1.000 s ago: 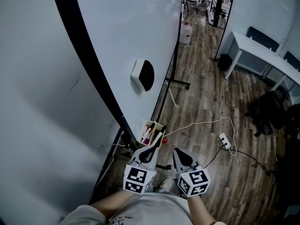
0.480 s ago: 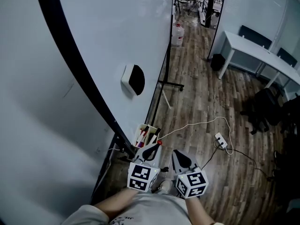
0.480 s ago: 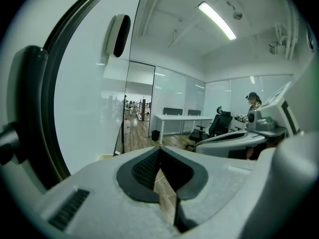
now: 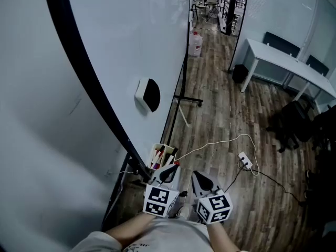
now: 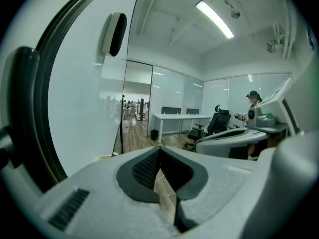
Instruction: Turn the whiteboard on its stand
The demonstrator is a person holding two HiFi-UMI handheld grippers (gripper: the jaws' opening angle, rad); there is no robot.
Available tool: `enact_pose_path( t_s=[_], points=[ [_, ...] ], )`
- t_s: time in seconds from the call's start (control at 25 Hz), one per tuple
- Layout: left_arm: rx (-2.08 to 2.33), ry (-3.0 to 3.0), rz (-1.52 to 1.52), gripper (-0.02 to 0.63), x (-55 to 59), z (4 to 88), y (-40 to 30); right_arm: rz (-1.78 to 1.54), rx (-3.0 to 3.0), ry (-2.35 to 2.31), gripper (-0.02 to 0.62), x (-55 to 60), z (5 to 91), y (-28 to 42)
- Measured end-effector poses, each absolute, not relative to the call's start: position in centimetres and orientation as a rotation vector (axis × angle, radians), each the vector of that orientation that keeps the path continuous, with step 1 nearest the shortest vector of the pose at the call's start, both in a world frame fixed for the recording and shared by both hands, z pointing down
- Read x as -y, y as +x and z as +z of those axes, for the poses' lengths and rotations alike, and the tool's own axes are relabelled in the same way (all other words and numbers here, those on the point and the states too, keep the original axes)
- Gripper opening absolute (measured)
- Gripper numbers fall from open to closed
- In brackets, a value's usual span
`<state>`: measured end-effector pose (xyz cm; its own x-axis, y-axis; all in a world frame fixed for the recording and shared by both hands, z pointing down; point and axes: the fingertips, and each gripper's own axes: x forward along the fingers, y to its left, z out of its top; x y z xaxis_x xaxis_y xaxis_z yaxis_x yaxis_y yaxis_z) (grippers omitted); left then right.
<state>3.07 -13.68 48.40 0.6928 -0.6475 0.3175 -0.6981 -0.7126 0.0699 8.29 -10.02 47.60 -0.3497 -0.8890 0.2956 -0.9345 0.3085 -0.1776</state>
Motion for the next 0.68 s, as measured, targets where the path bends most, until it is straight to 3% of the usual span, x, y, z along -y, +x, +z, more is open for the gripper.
enact_pose_path(
  t_s=[0.68],
  points=[
    [1.099,2.707,0.423,0.011,12.96,48.84,2.53,0.461,2.440,1.677,0.005,9.60,47.53,7.80]
  ],
)
